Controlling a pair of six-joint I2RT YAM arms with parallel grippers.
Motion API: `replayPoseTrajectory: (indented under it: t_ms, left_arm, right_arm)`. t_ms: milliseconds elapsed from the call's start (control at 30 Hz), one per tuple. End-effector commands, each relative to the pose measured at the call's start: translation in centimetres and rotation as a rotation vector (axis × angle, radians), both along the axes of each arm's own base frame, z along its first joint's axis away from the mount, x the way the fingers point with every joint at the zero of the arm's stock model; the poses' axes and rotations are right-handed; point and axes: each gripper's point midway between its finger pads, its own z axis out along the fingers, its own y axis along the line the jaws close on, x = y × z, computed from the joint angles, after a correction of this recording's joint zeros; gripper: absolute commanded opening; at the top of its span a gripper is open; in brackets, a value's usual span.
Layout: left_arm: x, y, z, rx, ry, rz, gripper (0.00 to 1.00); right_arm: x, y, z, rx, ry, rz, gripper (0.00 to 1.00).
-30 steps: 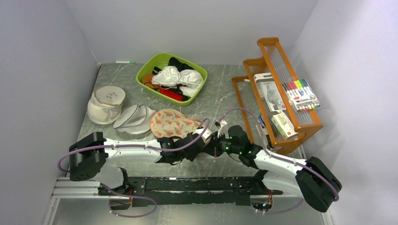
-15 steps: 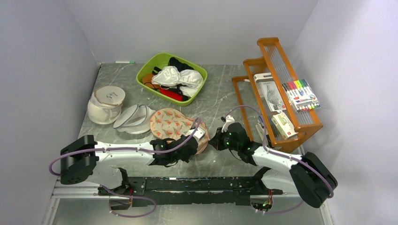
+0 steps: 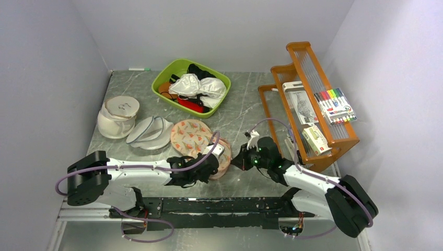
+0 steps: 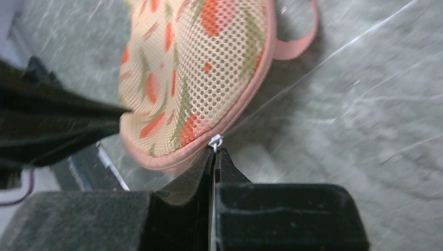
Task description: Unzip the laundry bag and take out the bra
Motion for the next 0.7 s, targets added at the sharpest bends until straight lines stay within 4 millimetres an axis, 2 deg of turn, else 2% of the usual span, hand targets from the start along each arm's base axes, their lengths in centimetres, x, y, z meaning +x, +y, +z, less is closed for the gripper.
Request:
replayPoseTrajectory:
  t_ms: [0,167,267,400,533,667]
  left_arm:
    - [0.7,-0.7,0.3,-0.021,-0.016,0.002,0.22]
    - [2.2,-1.2,0.1,-0.003,-0.02,0.017,0.19]
    - [3.0,-0.9,0.4,0.0,-0.014,0.035,0.19]
    - [2.2,-0.8,1.2,-0.036,0.016,0.009,0.38]
    - [0.4,-0.6,2.6,-0.09,0.066,-0.042,0.61]
    - [-1.9,-1.7,5.3,-0.219,0.106,-0.149,0.73]
  right_arm:
    - [-4.0,0.9,1.2,0.111,0.056,0.145,0.0]
    - [-5.6,0.5,2.4,0.167,0.026,0.167,0.0]
    - [-5.8,0.8,2.6,0.177,0.002,0.201,0.0]
    - [-5.2,1.1,1.9,0.138,0.005,0.22,0.0]
    - [-5.1,2.2,2.7,0.194,-0.013,0.255,0.0]
    - [-5.6,3.2,3.2,0.224,-0.006,0.298,0.0]
